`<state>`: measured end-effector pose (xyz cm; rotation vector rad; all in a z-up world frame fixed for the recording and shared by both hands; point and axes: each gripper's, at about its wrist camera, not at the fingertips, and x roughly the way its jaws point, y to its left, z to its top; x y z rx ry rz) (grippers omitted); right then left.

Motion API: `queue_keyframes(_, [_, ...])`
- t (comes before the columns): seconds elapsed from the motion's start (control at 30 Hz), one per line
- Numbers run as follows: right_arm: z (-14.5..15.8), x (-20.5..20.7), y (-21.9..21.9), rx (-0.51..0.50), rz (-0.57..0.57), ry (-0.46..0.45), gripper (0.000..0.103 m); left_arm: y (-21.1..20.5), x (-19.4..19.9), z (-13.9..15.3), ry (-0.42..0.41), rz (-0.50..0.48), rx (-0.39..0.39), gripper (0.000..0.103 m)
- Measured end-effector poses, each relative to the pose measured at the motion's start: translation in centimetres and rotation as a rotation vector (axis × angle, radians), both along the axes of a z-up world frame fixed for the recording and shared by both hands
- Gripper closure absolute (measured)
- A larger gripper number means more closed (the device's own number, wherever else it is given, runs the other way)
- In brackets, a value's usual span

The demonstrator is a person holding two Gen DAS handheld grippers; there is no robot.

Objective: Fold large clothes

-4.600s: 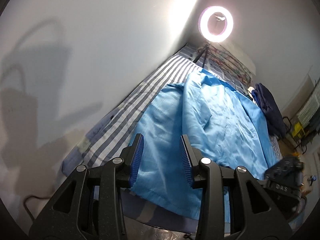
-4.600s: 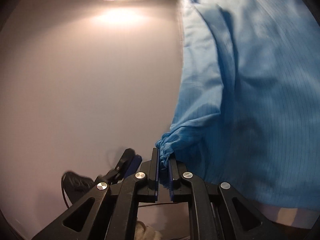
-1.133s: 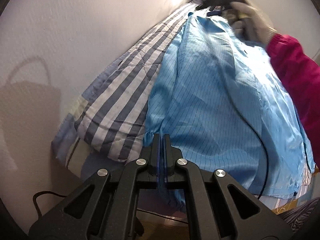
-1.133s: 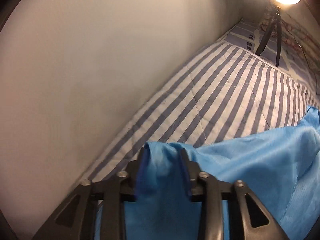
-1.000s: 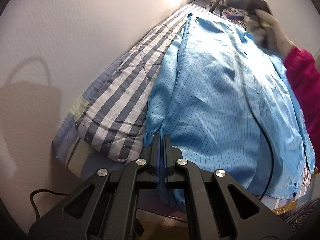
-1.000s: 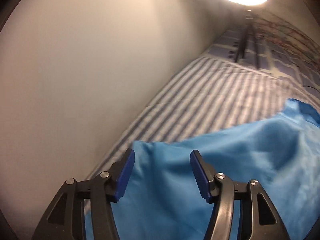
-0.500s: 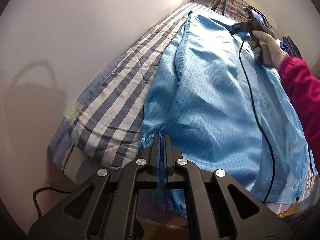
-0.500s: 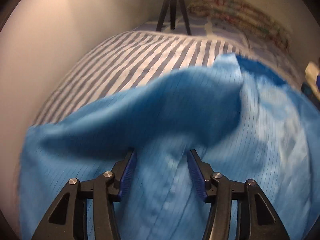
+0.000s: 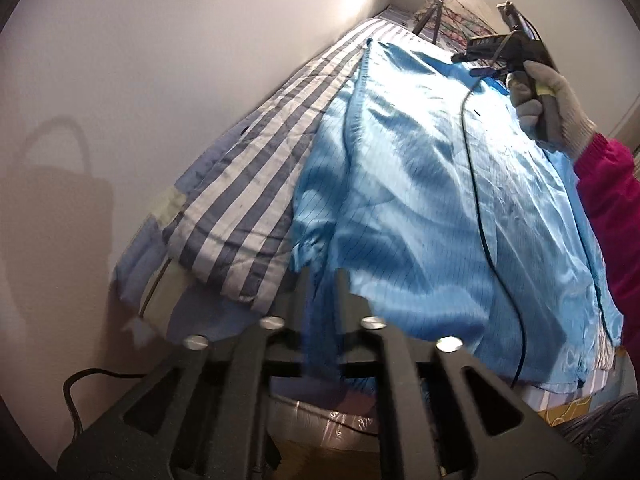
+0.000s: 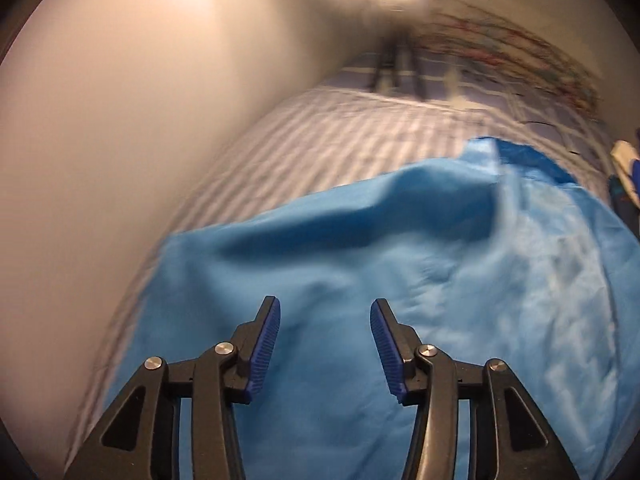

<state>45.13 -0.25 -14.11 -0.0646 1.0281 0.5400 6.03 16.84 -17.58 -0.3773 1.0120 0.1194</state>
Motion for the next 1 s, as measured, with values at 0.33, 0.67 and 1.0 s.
queue_keyframes(0.33, [-1.3, -3.4, 10.8, 0.007, 0.181, 0.084, 0.039, 1.5, -0.9, -2.7, 0.043, 0.035, -0.187, 0.068])
queue_keyframes(0.67, [-5.1, 0.5, 14.8, -0.138, 0.096, 0.097, 0.056, -0.3, -0.7, -1.4, 0.004, -0.016, -0.111, 0.102])
queue_keyframes(1.0, [-6.1, 3.7, 15.6, -0.104, 0.037, 0.054, 0.103, 0.6, -0.7, -0.8, 0.002, 0.034, -0.031, 0.103])
